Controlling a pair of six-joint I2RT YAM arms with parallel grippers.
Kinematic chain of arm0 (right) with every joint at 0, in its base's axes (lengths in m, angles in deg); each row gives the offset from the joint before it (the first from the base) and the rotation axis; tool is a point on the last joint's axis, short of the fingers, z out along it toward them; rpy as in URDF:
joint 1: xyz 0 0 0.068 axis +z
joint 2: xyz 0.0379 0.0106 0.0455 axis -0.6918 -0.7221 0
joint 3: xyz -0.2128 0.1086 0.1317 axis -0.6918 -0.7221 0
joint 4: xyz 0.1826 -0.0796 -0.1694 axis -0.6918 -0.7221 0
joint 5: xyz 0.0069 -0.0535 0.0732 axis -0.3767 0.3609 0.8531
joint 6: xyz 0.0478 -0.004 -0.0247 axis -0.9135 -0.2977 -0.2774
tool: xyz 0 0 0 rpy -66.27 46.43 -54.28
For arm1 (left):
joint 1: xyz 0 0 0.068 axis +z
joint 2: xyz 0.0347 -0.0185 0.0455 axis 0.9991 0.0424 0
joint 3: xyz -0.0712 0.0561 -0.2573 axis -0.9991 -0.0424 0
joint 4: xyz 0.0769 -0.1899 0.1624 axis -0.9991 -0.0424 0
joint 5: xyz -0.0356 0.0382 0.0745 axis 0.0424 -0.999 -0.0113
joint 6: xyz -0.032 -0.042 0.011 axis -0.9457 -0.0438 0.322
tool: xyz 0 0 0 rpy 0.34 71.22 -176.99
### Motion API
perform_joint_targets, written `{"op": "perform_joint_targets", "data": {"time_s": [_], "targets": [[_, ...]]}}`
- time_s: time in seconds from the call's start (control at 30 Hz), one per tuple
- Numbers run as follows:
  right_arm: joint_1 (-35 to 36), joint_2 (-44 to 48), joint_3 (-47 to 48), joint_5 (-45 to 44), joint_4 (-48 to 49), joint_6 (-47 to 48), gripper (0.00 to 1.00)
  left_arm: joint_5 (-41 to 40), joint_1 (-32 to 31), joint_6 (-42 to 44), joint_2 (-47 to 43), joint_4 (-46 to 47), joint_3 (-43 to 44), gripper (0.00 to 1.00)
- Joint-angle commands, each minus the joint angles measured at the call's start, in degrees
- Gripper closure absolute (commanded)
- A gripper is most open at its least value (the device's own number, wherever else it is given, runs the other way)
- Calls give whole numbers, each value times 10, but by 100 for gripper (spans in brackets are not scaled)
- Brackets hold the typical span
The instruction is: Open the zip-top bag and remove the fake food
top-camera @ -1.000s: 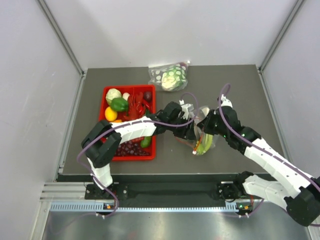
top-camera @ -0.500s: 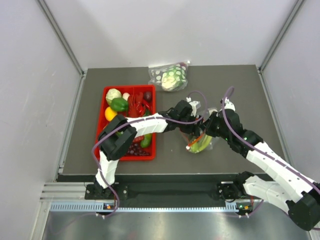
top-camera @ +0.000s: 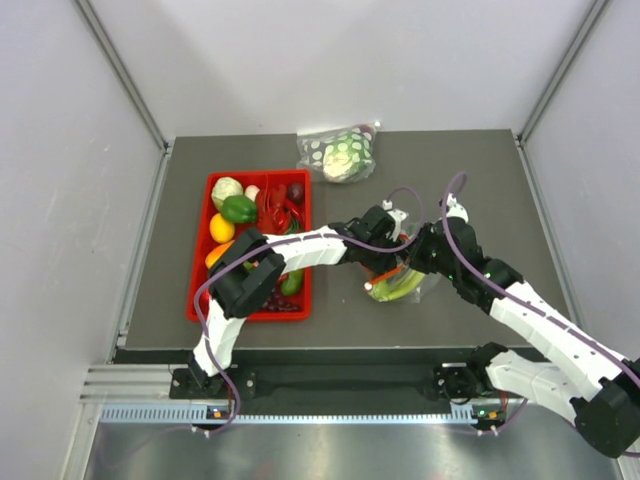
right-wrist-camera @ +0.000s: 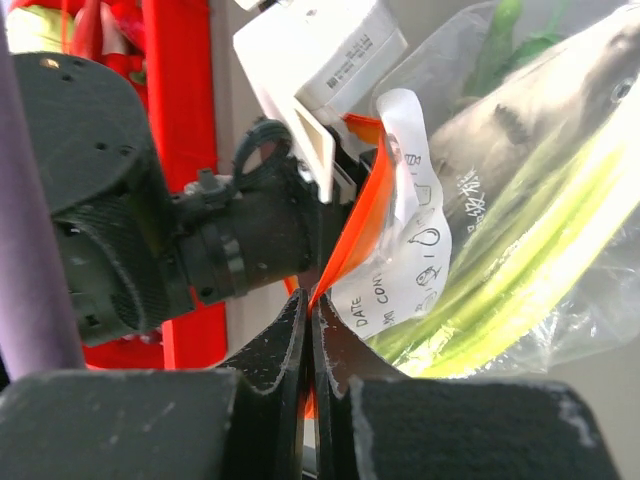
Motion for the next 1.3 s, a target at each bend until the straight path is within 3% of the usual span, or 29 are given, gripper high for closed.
{"op": "perform_joint_targets", "data": {"time_s": [0.0,0.03,0.1,0.13,0.2,0.43,0.83,1.27], "targets": [[5,2,1,25,59,-3,100,-21,-10,47,-1,-31,-18,56],[5,5,0,24,58,-2,100,-23,-10,48,-8,-30,-21,67],[5,10,-2,19,54,-3,100,-23,-10,49,-25,-32,-27,77],[5,15,-4,15,50,-2,100,-26,-9,49,-31,-34,-27,88],[5,24,-8,5,42,-1,100,-24,-6,47,-52,-36,-28,100],[5,52,-15,-20,16,0,100,17,25,26,-128,-69,-27,100],[5,42,-2,-40,-10,34,100,216,90,5,-172,-123,-55,100],[4,31,-10,-40,-10,39,100,261,116,62,-214,-233,-63,100]]}}
